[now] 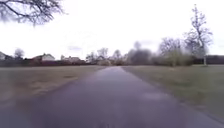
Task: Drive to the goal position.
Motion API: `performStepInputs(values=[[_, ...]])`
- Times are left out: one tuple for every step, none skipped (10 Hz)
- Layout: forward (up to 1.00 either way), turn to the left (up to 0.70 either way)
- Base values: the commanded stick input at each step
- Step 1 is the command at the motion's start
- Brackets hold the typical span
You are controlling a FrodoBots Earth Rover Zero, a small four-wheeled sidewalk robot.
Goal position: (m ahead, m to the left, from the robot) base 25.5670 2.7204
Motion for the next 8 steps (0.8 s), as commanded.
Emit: performStepInputs(values=[[1.0,0.0],[1.0,0.0],[1.0,0.0],[1.0,0.0],[1.0,0.0],[1.0,0.0],[1.0,0.0],[1.0,0.0]])
